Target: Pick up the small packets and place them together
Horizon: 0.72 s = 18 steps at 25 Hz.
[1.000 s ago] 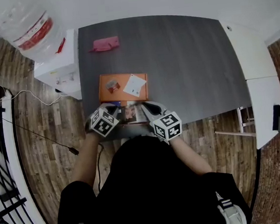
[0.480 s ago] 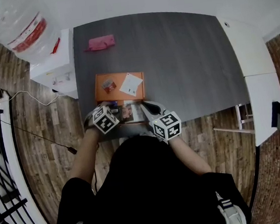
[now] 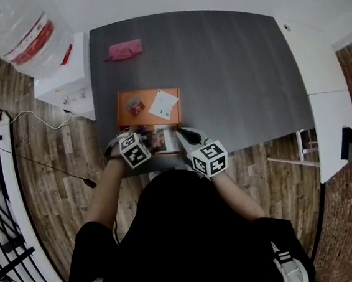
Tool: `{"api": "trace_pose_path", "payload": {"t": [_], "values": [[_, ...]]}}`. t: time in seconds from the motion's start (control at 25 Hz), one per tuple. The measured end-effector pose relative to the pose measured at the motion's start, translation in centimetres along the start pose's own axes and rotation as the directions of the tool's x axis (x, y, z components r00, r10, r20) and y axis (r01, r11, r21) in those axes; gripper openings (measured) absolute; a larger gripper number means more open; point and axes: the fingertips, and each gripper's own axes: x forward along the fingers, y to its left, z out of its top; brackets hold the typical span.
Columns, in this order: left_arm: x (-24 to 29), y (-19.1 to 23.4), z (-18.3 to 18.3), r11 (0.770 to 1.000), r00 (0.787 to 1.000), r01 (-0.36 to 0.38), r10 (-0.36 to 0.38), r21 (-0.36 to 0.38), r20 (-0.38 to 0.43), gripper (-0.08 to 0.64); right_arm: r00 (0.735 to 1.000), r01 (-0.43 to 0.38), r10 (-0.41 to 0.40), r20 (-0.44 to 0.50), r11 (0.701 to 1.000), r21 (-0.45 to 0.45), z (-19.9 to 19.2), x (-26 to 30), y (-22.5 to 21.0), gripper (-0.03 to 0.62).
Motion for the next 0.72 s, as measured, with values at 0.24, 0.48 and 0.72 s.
{"api": "trace_pose_path", "payload": {"t": [0.24,0.48,0.72], "values": [[0.7,-0.8,0.2,1.000,1.000,0.005,-0.005,0.005,-0.023,0.313,1.000,-0.005,0.005,-0.007,1.000,0.005,-0.2,0.1,0.1,0.021],[1.6,-0.8,0.1,0.999,0.999,0.017,-0.016,0.030,-0.050,0.316,1.000,-0.006,0.006,-0.017,1.000,0.011,-0.5,0.2,0.0,0.021],[1.5,-0.9,0.0,0.999,0.998,0.029,-0.027,0.023,-0.049,0.313,1.000,-0.001,0.001,-0.019,1.000,0.013,-0.6,0.2,-0.3,0.020]]}}
